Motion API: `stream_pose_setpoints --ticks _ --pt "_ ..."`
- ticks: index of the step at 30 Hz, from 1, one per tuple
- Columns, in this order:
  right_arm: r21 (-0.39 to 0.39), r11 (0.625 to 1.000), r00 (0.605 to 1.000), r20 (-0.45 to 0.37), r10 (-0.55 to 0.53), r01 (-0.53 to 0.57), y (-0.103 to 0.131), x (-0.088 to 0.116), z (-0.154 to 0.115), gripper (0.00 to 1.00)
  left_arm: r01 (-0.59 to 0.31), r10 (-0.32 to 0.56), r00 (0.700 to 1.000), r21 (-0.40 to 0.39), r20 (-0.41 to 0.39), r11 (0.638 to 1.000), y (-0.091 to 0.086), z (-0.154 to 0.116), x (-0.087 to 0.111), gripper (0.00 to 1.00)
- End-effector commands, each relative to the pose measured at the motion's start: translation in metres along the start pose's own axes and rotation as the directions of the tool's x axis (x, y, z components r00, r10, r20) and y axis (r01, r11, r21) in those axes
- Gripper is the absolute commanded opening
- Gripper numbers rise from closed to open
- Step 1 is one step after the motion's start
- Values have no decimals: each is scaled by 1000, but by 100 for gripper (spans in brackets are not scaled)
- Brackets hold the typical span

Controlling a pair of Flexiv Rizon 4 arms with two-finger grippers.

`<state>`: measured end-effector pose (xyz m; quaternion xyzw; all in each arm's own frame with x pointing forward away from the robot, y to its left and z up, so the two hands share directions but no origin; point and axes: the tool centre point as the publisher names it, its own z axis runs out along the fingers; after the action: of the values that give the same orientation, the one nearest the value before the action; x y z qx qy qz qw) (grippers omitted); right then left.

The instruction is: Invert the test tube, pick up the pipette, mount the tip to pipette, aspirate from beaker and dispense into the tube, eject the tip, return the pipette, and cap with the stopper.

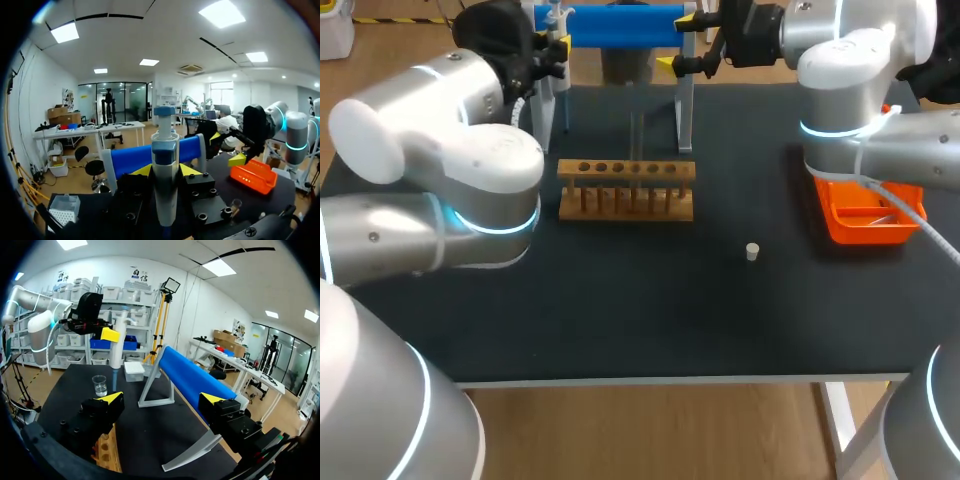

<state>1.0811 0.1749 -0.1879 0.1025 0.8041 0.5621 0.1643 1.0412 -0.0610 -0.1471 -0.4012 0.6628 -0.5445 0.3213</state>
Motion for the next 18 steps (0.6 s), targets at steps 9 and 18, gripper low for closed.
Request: stream_pose_setpoints --ticks 9,18 --pt "0 1000 1000 -2 0 0 0 -1 -1 100 24 -20 993 -32 119 999 -2 20 -6 0" --pt "0 1000 1000 -2 0 0 0 -1 -1 100 61 -45 980 -76 196 995 -1 32 -17 0"
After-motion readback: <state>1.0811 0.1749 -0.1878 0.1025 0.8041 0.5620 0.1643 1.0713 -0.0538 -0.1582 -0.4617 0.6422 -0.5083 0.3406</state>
